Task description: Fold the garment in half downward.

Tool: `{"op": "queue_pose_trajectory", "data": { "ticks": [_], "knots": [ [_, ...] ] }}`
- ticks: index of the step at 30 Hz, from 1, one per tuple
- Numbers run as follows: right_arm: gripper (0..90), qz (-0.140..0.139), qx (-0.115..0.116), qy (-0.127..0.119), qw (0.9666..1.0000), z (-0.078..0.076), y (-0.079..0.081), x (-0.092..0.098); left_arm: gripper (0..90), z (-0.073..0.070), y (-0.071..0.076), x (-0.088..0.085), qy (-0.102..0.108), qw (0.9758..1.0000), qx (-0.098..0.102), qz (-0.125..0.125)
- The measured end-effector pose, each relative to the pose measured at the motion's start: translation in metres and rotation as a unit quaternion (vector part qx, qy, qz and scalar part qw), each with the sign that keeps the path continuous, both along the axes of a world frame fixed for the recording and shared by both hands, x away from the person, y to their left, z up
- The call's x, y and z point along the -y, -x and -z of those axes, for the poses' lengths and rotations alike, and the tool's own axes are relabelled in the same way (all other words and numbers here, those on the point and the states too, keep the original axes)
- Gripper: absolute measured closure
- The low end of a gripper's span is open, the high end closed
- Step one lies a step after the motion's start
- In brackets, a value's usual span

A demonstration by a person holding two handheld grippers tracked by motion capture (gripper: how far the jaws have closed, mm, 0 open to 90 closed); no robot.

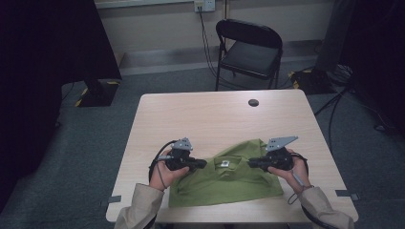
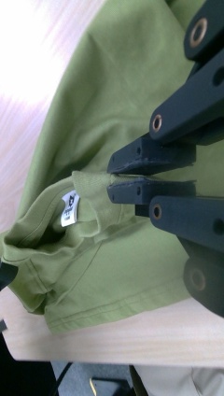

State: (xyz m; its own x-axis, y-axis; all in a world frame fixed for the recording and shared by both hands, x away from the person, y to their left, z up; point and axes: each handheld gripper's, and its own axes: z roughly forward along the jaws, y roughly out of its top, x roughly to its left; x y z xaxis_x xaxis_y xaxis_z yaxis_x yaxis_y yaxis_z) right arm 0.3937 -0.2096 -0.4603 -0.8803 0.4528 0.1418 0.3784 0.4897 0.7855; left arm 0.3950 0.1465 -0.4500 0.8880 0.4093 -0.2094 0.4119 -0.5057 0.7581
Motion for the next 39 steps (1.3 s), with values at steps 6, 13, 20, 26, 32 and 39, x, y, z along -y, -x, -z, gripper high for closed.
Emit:
{"op": "queue_pose_trajectory", "data": {
  "ticks": [6, 13, 20, 26, 32, 39],
  "knots": [
    [83.2, -0.026, 0.002, 0.006, 0.9996, 0.004, 0.020, -0.002, 86.9, 0.003, 0.016, -0.002, 0.003, 0.9998, -0.002, 0.019],
    [83.5, -0.039, 0.006, 0.020, 0.9990, 0.013, 0.033, -0.002, 80.6, 0.007, 0.029, 0.000, -0.006, 0.9997, 0.006, 0.021],
    [83.9, -0.039, 0.014, 0.029, 0.9987, 0.013, 0.034, -0.004, 66.7, 0.006, 0.026, -0.001, -0.027, 0.9991, 0.031, 0.009],
    [85.3, -0.040, 0.011, 0.026, 0.9988, 0.013, 0.033, -0.005, 58.7, 0.009, 0.032, 0.004, -0.036, 0.9978, 0.052, 0.020],
    [88.9, -0.049, 0.013, 0.033, 0.9982, 0.012, 0.036, -0.006, 87.0, 0.008, 0.040, 0.009, -0.049, 0.9971, 0.042, 0.040],
    [89.1, -0.069, 0.013, 0.039, 0.9968, 0.011, 0.042, -0.007, 89.5, 0.006, 0.047, 0.012, -0.038, 0.9972, 0.023, 0.061]
  ]
}}
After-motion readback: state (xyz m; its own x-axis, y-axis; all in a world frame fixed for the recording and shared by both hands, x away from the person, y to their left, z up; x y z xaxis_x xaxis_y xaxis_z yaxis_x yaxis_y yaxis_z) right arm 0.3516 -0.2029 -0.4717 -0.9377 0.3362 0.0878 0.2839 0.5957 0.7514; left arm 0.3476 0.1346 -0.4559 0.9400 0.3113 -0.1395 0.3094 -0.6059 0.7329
